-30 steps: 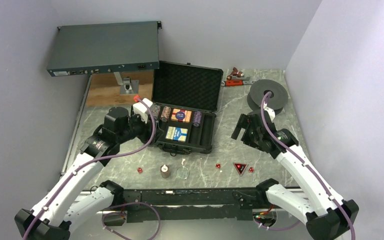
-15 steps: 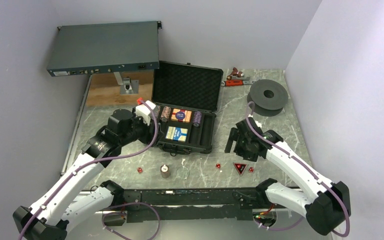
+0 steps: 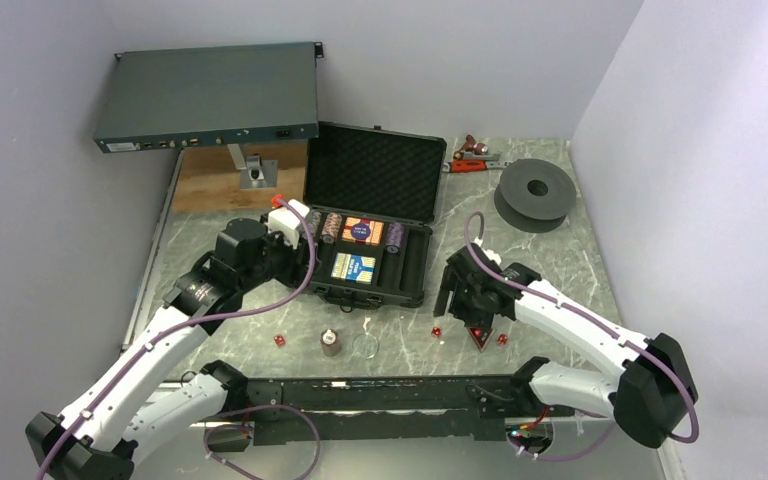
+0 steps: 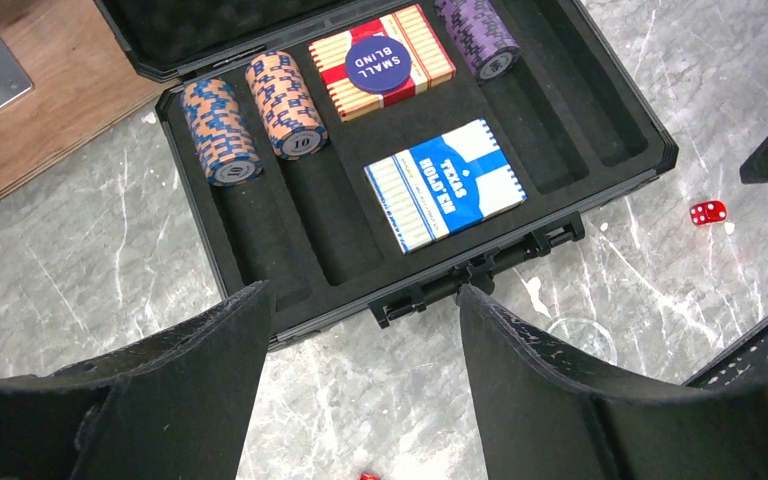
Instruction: Pack up texas hold em set
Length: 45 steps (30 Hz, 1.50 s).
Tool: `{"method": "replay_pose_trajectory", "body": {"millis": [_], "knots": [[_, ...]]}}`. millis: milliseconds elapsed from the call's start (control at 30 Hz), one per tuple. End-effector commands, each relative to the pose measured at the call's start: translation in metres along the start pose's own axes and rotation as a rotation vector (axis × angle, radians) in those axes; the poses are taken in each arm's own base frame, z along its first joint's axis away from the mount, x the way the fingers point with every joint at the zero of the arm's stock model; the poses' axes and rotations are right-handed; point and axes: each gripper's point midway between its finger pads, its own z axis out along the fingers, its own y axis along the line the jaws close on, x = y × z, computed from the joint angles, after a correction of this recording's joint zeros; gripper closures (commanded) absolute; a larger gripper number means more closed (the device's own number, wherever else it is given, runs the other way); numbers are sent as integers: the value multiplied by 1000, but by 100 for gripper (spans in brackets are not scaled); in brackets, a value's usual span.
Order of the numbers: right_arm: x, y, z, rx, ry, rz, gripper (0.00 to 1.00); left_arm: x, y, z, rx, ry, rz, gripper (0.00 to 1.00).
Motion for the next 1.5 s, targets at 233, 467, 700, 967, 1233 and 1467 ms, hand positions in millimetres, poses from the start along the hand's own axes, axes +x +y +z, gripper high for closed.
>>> {"method": "replay_pose_trajectory", "body": {"millis": [233, 467, 700, 967, 1233, 1467], "knots": [[23, 12, 17, -9, 27, 19, 44, -17, 7, -8, -44, -46, 9, 27], [24, 13, 26, 30, 24, -4, 45, -13, 6, -6, -44, -29, 8, 28], [23, 14, 36, 77, 22, -43, 48, -13, 5, -6, -42, -32, 16, 28], [20, 15, 38, 101, 7, -66, 49, -13, 5, -5, -42, -30, 16, 28], [19, 17, 35, 101, -2, -77, 51, -13, 5, -5, -42, -25, 15, 29], [20, 18, 39, 114, 10, -105, 61, -13, 5, -6, -41, -30, 16, 29]]}}
